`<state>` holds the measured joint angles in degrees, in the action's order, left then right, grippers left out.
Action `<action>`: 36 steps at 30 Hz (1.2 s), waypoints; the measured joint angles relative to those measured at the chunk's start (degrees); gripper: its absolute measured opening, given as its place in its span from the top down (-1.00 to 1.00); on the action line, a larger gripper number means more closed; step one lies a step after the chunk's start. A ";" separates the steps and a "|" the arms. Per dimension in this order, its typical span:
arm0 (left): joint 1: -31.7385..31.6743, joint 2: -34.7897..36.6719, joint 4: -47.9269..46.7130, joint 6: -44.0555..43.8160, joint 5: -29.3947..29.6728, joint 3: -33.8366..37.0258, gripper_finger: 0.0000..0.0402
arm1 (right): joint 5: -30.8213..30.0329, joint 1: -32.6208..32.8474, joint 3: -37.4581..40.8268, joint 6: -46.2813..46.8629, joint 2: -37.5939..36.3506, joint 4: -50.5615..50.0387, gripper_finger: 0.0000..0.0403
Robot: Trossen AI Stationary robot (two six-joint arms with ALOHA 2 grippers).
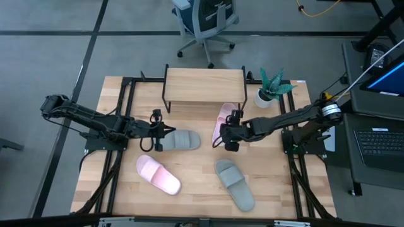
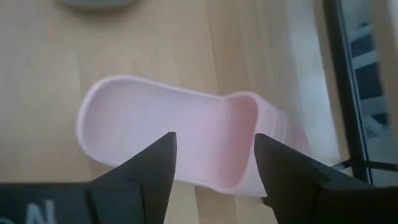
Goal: Pick and place slides into the shelf
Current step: Put the top pink slipper on the shelf
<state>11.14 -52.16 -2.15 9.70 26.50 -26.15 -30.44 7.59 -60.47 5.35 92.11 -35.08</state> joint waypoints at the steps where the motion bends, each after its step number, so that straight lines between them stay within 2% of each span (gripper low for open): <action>1: 0.00 0.00 0.00 0.04 0.00 0.00 1.00 | 0.01 -0.45 0.04 -0.01 0.79 -0.09 -0.05; 11: 0.00 0.00 -0.45 0.04 0.00 0.00 1.00 | -1.54 -4.86 0.04 2.13 6.08 0.47 0.02; 19: 0.00 0.02 -1.27 0.02 0.00 0.02 1.00 | -4.03 -6.80 0.07 4.40 5.84 0.72 0.09; 36: 0.00 0.02 -2.27 0.00 0.00 0.02 1.00 | -2.62 -9.20 0.07 3.33 5.94 0.42 0.15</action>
<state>11.14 -52.14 -4.43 9.69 26.50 -26.13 -33.06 -1.61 -60.40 8.69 98.05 -34.66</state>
